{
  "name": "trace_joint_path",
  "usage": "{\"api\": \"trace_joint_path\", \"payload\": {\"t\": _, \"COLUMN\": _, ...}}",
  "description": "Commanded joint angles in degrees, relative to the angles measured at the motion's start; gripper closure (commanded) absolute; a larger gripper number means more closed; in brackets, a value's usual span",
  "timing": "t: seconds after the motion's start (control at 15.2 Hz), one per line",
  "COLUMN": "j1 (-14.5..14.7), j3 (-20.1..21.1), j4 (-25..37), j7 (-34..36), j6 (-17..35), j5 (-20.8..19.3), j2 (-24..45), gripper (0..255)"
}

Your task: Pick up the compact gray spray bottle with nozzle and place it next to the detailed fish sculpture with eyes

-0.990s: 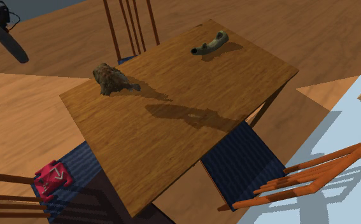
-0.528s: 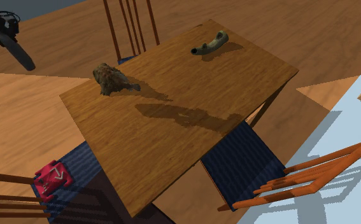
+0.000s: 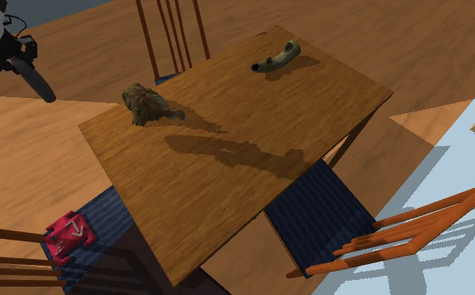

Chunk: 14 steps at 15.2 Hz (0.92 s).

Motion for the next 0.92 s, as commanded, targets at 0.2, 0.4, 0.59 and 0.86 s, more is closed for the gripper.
{"api": "trace_joint_path", "payload": {"t": 0.2, "j1": 0.0, "j3": 0.2, "j4": -2.82, "j7": -1.13, "j6": 3.67, "j5": 0.91, "j2": 0.85, "gripper": 255}}
{"api": "trace_joint_path", "payload": {"t": 0.4, "j1": -0.01, "j3": 0.35, "j4": -4.3, "j7": -1.85, "j6": 5.75, "j5": 1.5, "j2": 1.5, "gripper": 255}}
{"api": "trace_joint_path", "payload": {"t": 0.59, "j1": -0.04, "j3": 0.52, "j4": -5.65, "j7": -2.61, "j6": 7.81, "j5": 2.15, "j2": 2.25, "gripper": 255}}
{"api": "trace_joint_path", "payload": {"t": 0.86, "j1": -0.11, "j3": 0.81, "j4": -7.26, "j7": -3.7, "j6": 10.51, "j5": 3.11, "j2": 3.39, "gripper": 255}}
